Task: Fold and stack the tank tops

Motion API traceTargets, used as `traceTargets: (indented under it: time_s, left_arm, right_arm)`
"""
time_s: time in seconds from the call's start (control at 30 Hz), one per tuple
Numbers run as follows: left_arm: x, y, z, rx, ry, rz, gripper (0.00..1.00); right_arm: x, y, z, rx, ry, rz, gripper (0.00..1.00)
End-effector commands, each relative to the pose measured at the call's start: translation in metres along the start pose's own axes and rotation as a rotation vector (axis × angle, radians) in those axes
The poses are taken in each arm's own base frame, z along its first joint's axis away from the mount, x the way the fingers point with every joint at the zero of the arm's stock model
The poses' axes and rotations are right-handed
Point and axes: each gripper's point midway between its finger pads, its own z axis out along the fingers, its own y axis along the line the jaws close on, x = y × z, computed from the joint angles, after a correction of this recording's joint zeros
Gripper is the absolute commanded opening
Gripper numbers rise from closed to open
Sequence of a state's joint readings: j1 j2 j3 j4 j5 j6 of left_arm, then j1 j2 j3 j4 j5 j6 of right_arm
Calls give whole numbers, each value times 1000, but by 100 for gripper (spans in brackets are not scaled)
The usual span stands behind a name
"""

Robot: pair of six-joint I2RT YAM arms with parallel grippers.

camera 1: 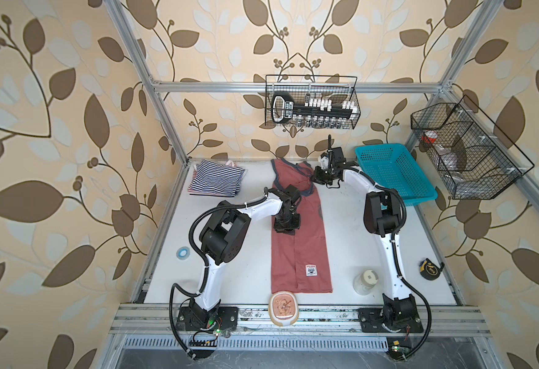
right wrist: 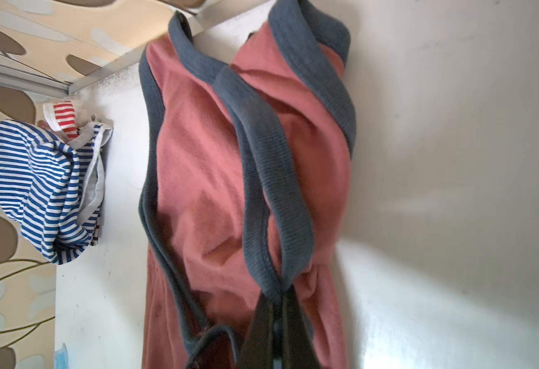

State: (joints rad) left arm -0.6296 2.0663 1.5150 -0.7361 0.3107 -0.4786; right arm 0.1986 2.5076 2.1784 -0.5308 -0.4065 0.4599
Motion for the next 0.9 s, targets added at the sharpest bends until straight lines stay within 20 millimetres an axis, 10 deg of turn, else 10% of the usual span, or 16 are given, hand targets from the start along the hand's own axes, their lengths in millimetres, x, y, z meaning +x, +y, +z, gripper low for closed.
traceTargets:
  time_s: [0.0,0.53,0.87]
  left_arm:
    - [10,0,4,1,35,-5,0]
    - [16,5,6,-16,52,-4,0]
    - [-16,-21,-55,6,-115,40,0]
  right_arm:
    - [-9,12,9,-57,-27,31,0]
    - [2,21,44,-115,-1,143,32]
    - [-20,22,-41,-81,-122,74,40]
